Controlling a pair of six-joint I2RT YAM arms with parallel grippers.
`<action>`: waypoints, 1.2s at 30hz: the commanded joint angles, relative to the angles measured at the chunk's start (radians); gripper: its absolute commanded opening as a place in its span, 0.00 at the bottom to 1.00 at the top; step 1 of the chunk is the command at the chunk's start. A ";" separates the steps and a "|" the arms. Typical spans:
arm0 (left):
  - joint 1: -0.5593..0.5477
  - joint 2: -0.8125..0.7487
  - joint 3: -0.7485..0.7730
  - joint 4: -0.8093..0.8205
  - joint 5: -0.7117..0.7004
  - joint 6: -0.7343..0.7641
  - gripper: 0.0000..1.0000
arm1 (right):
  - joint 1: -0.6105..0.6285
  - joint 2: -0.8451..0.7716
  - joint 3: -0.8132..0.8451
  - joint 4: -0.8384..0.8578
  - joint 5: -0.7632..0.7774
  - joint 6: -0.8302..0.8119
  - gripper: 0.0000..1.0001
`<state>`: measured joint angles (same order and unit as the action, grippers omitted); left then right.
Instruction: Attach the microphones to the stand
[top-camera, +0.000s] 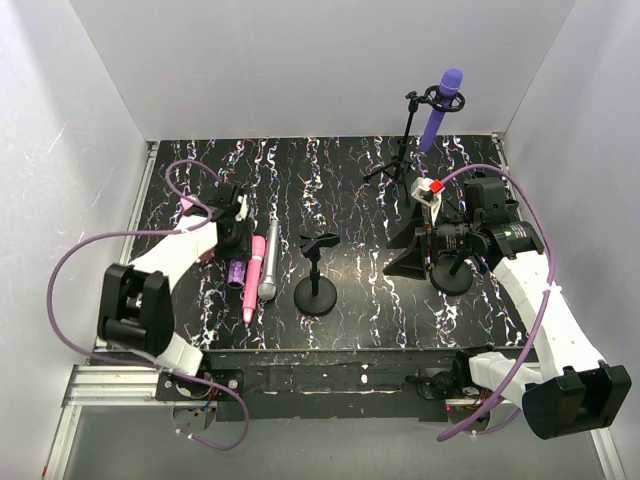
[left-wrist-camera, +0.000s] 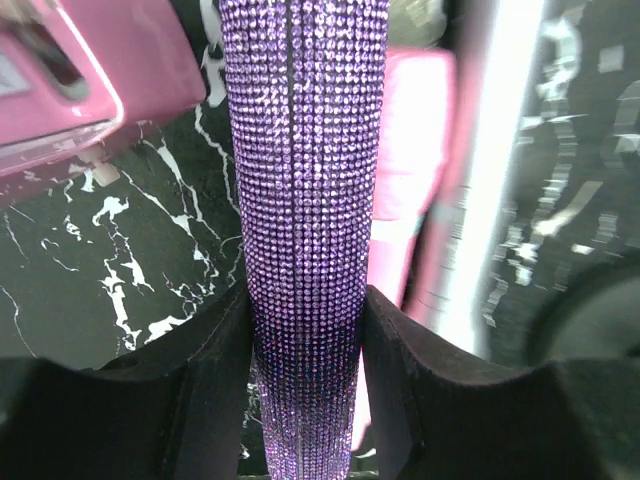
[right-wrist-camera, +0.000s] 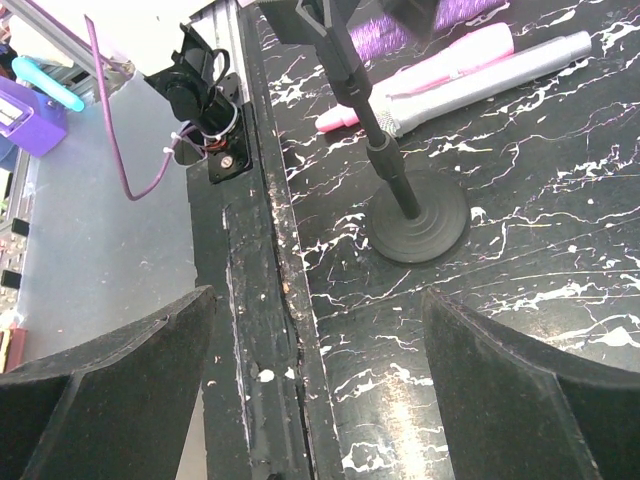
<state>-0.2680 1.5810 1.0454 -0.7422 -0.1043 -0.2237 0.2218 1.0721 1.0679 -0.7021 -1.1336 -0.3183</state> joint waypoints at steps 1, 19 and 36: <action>0.006 -0.196 0.097 0.010 0.104 -0.016 0.00 | -0.007 -0.018 0.020 -0.011 -0.034 -0.019 0.90; 0.004 -0.500 0.312 0.185 0.409 -0.065 0.00 | -0.012 0.005 0.217 -0.243 -0.015 -0.171 0.90; -0.235 -0.400 0.424 0.530 0.457 -0.281 0.00 | 0.027 0.117 0.546 -0.265 -0.161 -0.053 0.89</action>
<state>-0.4171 1.1614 1.4029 -0.3222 0.4015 -0.4961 0.2249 1.1870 1.5757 -1.0332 -1.2339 -0.4686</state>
